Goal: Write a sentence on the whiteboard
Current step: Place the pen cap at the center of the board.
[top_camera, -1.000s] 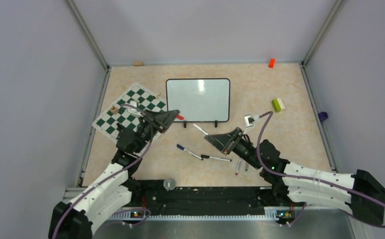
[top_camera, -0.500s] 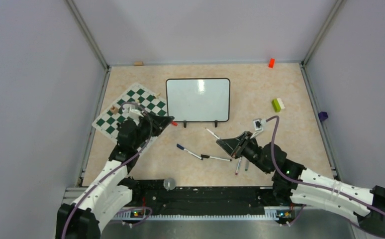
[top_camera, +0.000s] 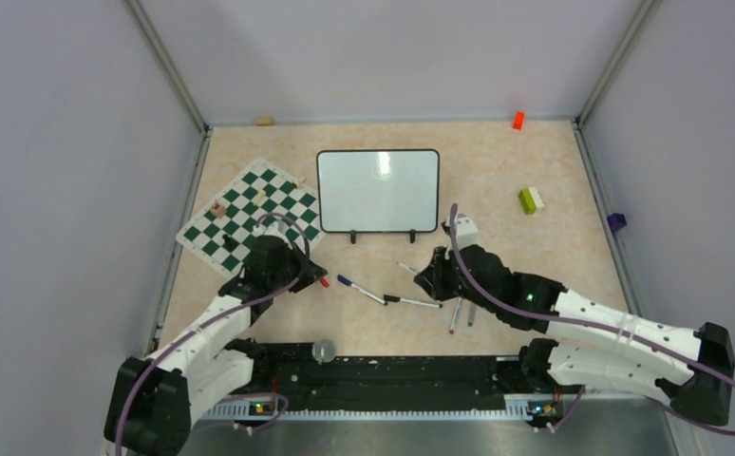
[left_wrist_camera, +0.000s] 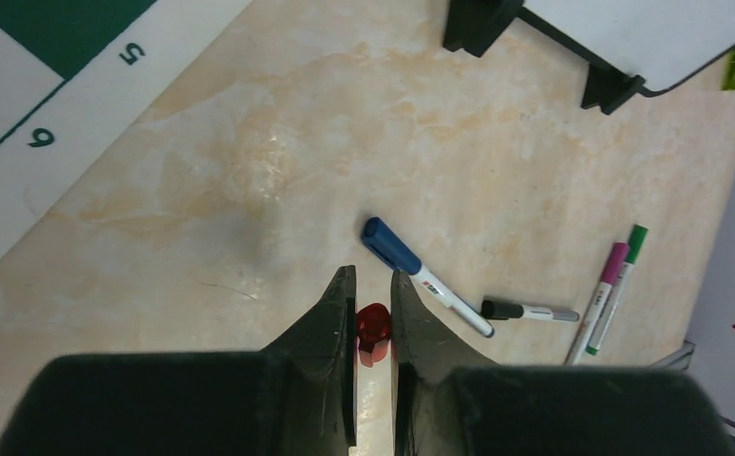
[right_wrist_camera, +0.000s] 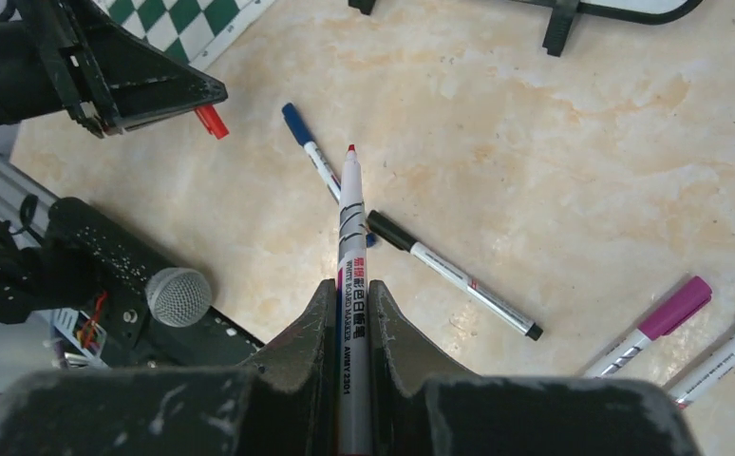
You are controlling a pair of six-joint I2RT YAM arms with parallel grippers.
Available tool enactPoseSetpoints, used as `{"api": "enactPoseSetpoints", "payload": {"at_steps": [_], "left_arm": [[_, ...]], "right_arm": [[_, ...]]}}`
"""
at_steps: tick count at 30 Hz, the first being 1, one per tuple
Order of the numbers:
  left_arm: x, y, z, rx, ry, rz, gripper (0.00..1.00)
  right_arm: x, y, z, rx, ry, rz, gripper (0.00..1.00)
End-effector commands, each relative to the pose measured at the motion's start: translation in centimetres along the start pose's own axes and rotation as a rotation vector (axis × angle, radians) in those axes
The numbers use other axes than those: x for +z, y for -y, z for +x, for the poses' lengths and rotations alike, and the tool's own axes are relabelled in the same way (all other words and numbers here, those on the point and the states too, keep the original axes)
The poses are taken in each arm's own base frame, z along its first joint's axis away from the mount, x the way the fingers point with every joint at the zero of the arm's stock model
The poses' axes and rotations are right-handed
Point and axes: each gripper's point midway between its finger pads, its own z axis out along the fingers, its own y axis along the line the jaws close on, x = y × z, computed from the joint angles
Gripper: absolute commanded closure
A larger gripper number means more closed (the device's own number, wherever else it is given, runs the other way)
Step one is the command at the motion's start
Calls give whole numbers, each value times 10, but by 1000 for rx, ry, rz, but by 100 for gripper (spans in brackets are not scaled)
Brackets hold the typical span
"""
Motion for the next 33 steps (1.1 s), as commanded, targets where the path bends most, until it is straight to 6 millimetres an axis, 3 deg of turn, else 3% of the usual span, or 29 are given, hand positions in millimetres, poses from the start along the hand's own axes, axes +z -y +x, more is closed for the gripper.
{"api": "enactPoseSetpoints", "payload": {"at_steps": [1, 7, 10, 13, 18, 21, 27, 29, 33], "left_arm": [[6, -20, 2, 55, -3, -83, 100], [15, -32, 12, 62, -55, -125, 100], [19, -23, 17, 55, -87, -76, 99], [20, -19, 19, 52, -99, -55, 88], [17, -18, 15, 47, -79, -59, 76], [15, -13, 12, 51, -74, -45, 71], [11, -7, 5, 61, -56, -37, 62], [9, -5, 2, 72, -46, -38, 54], [4, 2, -12, 110, -2, -33, 20]], "right_arm": [[-4, -6, -7, -62, -52, 18, 100], [0, -17, 2, -77, -173, 22, 100], [2, -14, -2, -47, -185, 85, 100], [-1, 6, -8, 25, -162, 238, 100], [-2, 16, -5, 62, -208, 359, 100], [2, 19, -3, 41, -232, 398, 100], [12, 15, -20, -80, -226, 405, 100], [12, 17, -27, -143, -223, 416, 100], [10, 23, -38, -200, -194, 440, 100]]}}
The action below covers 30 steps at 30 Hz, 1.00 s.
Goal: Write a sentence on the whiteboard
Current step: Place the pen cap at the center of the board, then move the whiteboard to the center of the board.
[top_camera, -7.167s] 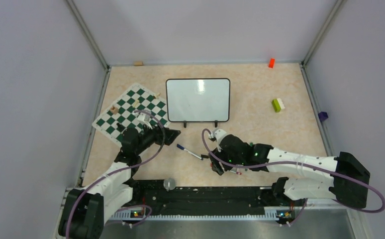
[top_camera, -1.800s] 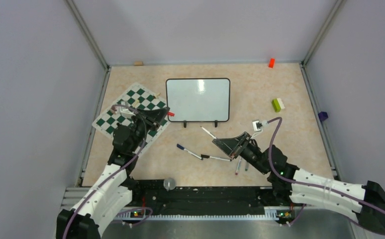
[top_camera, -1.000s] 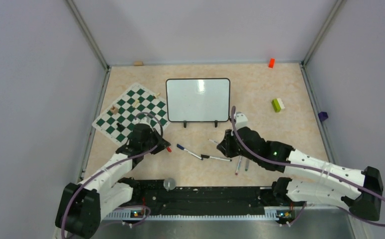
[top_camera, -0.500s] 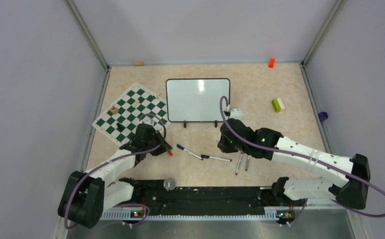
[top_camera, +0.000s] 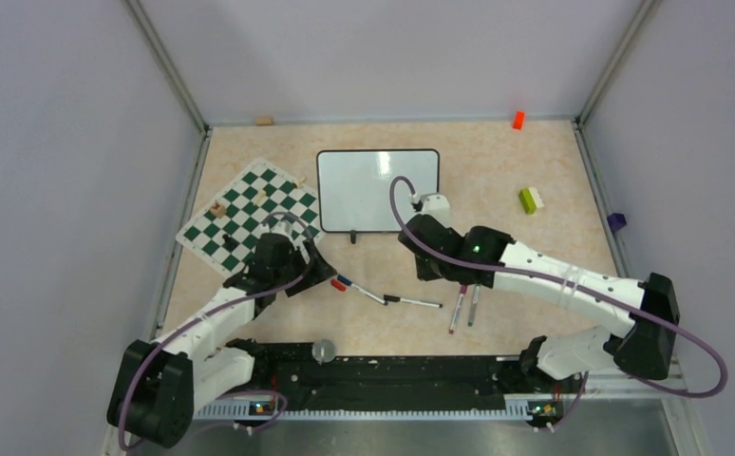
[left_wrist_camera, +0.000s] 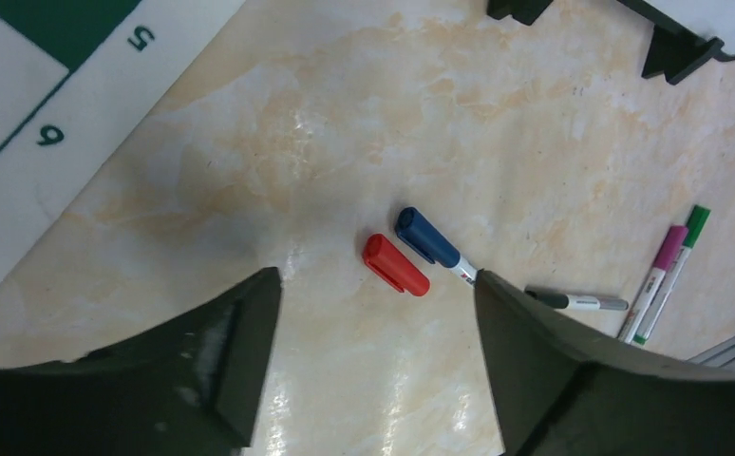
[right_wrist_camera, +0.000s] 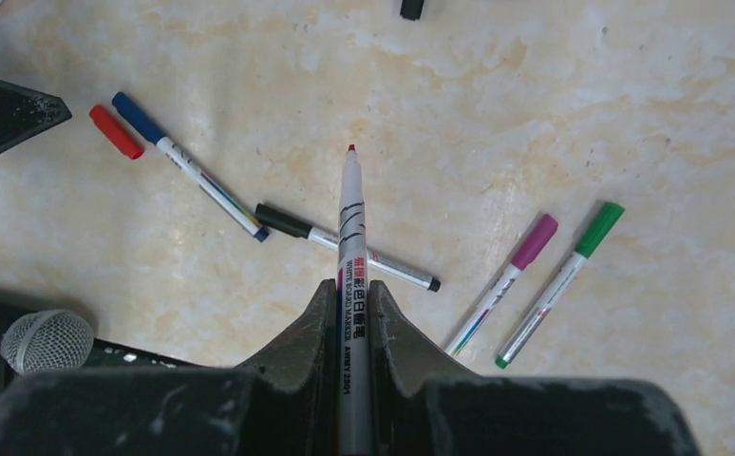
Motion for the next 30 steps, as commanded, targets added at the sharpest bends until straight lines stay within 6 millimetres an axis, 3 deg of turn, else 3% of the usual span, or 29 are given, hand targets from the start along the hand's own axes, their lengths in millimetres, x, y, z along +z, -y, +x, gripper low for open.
{"api": "enactPoseSetpoints", "payload": {"at_steps": [1, 2, 6, 12, 17, 22, 26, 30], "left_arm": [[-13, 23, -32, 64, 104, 46, 14], [-15, 26, -38, 70, 124, 47, 10], [-20, 32, -56, 83, 195, 58, 7], [-25, 33, -88, 74, 311, 39, 1], [-32, 35, -130, 75, 466, 11, 1], [-47, 41, -156, 270, 619, 16, 2], [-60, 55, -165, 387, 665, 48, 1], [-56, 69, -175, 413, 635, 159, 1]], "right_arm": [[-11, 12, -32, -54, 103, 39, 100], [-12, 12, -35, -40, 116, 26, 100], [-14, 12, -58, 55, 160, -79, 100], [-13, 39, -102, 204, 279, -195, 100], [-29, 67, -130, 329, 423, -323, 100], [-29, 86, -128, 358, 434, -329, 100], [-23, 79, -117, 310, 377, -362, 100], [-24, 72, -111, 292, 368, -410, 100]]}}
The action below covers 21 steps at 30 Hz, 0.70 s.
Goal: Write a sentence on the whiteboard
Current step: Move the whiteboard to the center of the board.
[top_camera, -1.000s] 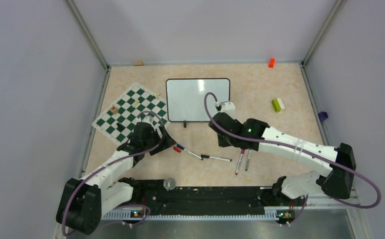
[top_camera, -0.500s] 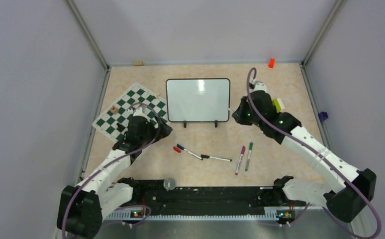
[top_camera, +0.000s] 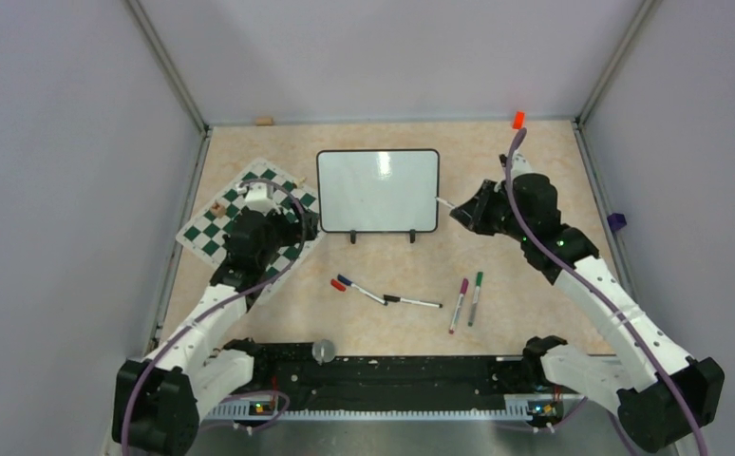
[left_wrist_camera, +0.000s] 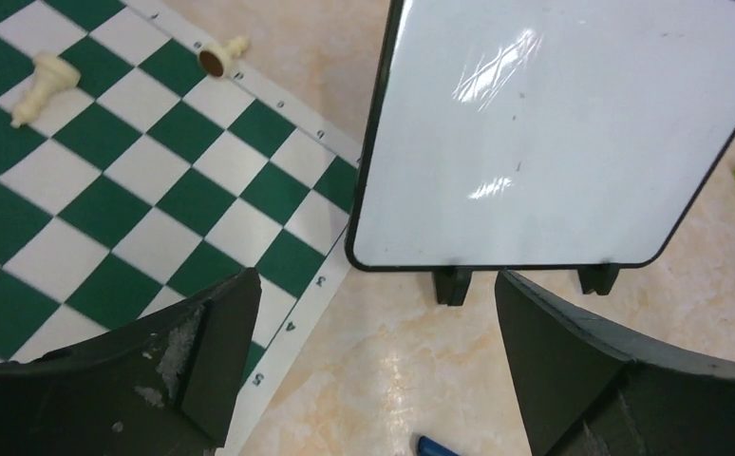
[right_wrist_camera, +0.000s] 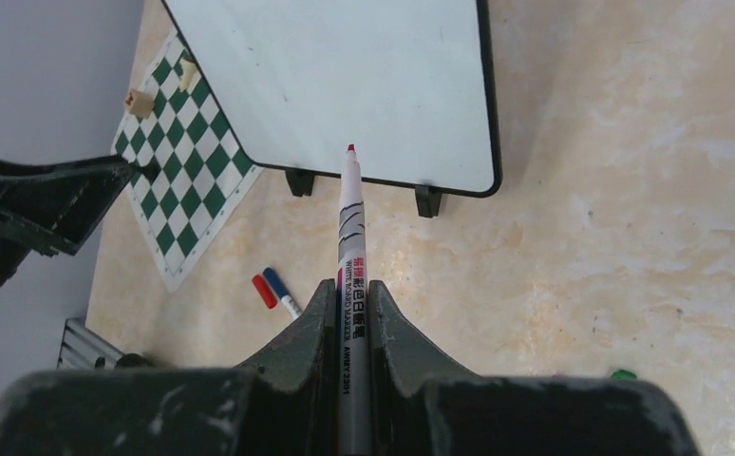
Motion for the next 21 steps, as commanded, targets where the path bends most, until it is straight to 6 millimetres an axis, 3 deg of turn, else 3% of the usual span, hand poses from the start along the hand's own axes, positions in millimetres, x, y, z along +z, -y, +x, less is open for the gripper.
{"api": "enactPoseSetpoints", "payload": {"at_steps": [1, 6, 14, 21], "left_arm": [[12, 20, -43, 28, 95, 198, 1], [35, 11, -51, -47, 102, 317, 1], [76, 32, -50, 42, 42, 608, 7], [111, 20, -45, 43, 33, 619, 12]], "right_arm": [[-3, -17, -1, -36, 6, -109, 100], [-8, -25, -2, -65, 1, -148, 100], [-11, -39, -15, -121, 1, -192, 100], [-18, -54, -22, -162, 6, -256, 100]]}}
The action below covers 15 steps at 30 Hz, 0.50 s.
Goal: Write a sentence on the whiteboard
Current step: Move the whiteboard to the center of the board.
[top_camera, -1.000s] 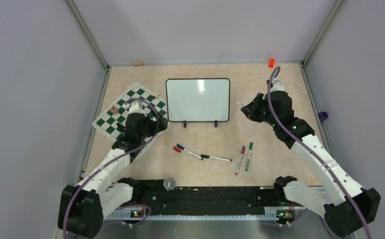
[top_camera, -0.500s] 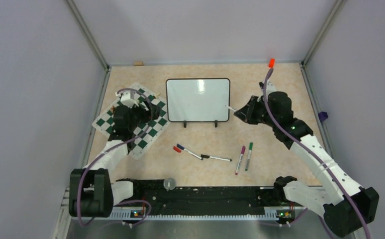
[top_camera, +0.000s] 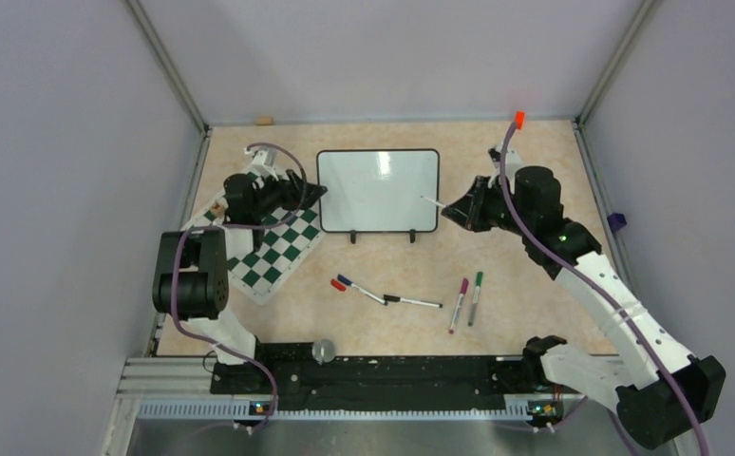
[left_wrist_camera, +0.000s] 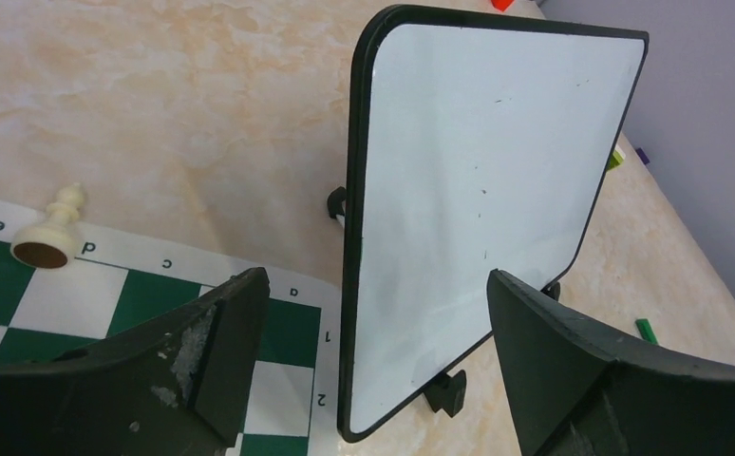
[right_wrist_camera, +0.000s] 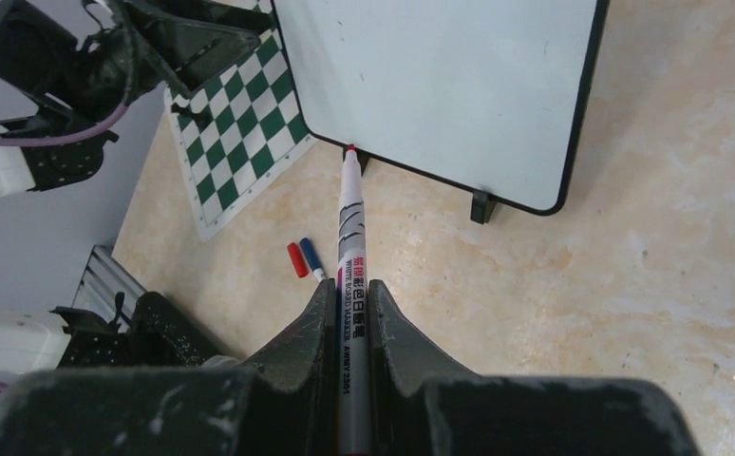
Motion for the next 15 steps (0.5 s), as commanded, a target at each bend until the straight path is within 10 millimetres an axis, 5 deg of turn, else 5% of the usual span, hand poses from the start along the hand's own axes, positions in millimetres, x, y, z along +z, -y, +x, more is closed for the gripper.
{"api": "enactPoseSetpoints", "payload": {"at_steps": [1, 15], "left_arm": [[15, 8, -26, 94, 39, 122, 14], [32, 19, -3, -14, -91, 371, 53]], "right_arm": [[-10, -22, -27, -69, 67, -74, 100], [-6, -16, -24, -66, 50, -50, 100]]}}
